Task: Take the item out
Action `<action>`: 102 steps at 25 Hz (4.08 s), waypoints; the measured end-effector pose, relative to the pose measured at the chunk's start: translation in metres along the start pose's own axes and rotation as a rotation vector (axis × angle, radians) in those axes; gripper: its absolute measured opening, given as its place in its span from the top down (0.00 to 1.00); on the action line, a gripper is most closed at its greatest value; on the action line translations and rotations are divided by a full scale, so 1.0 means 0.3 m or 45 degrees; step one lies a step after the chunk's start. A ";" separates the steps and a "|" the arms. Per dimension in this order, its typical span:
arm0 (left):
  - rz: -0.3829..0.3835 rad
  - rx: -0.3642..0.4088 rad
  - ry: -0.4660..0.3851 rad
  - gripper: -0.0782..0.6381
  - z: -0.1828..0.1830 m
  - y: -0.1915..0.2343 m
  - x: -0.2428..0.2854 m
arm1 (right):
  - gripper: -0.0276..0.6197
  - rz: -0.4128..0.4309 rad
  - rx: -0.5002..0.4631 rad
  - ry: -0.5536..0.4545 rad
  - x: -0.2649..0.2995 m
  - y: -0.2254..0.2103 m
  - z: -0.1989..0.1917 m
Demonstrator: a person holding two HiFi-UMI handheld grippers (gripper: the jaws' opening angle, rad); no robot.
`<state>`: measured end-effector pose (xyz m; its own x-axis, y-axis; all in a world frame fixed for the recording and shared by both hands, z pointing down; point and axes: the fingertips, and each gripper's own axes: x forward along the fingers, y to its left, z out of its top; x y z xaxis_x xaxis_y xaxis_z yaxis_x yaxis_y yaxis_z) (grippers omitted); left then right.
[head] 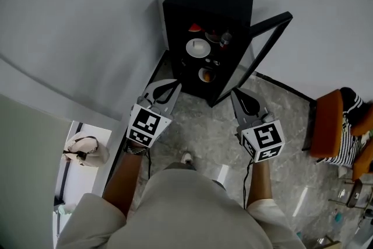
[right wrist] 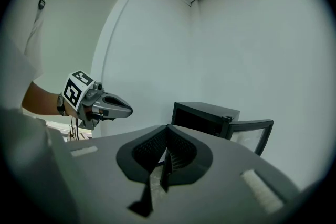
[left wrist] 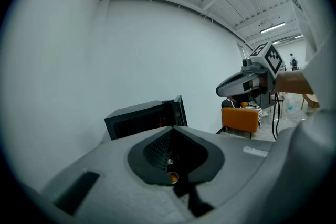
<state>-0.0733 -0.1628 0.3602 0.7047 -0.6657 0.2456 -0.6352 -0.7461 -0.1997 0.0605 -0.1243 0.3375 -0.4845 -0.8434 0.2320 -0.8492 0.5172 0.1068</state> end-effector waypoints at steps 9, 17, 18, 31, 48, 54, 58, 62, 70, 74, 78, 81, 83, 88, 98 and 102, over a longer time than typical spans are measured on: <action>-0.055 0.029 0.084 0.89 -0.084 0.095 0.153 | 0.95 -0.009 0.100 0.007 0.184 -0.061 -0.026; -0.073 0.146 0.185 0.89 -0.166 0.187 0.365 | 0.95 0.013 0.073 0.052 0.355 -0.162 -0.109; -0.071 0.159 0.202 0.88 -0.178 0.205 0.398 | 0.95 0.016 0.076 0.060 0.381 -0.179 -0.122; -0.146 0.365 0.429 0.81 -0.426 0.350 0.850 | 0.95 0.036 0.192 0.162 0.651 -0.349 -0.338; -0.290 0.564 0.703 0.69 -0.857 0.362 1.141 | 0.95 -0.013 0.300 0.233 0.727 -0.433 -0.503; -0.271 0.738 0.759 0.61 -0.967 0.360 1.216 | 0.95 0.030 0.355 0.260 0.728 -0.402 -0.549; -0.256 0.906 0.771 0.60 -1.039 0.353 1.268 | 0.95 0.042 0.385 0.287 0.724 -0.385 -0.584; -0.243 1.036 0.774 0.59 -1.104 0.343 1.328 | 0.95 0.052 0.373 0.281 0.719 -0.386 -0.594; -0.219 1.129 0.817 0.57 -1.178 0.349 1.395 | 0.95 0.066 0.400 0.300 0.686 -0.377 -0.634; -0.183 1.178 0.838 0.57 -1.204 0.374 1.409 | 0.95 0.058 0.407 0.308 0.676 -0.376 -0.658; -0.111 1.219 0.767 0.67 -1.190 0.388 1.420 | 0.95 0.059 0.412 0.319 0.667 -0.375 -0.679; -0.043 1.237 0.722 0.77 -1.176 0.396 1.423 | 0.95 0.052 0.418 0.325 0.660 -0.379 -0.686; -0.014 1.268 0.701 0.80 -1.174 0.393 1.418 | 0.95 0.045 0.422 0.326 0.657 -0.383 -0.689; 0.049 1.346 0.669 0.83 -1.168 0.396 1.391 | 0.95 0.021 0.436 0.350 0.645 -0.395 -0.717; 0.096 1.391 0.578 0.87 -1.079 0.410 1.331 | 0.95 0.008 0.429 0.356 0.611 -0.372 -0.724; 0.152 1.450 0.556 0.87 -1.044 0.439 1.294 | 0.95 0.006 0.426 0.354 0.594 -0.354 -0.724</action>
<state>0.0177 -0.5146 0.7264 0.3569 -0.8331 0.4226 0.1050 -0.4137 -0.9043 0.1101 -0.2981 0.5776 -0.4525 -0.7464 0.4880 -0.8906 0.4067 -0.2037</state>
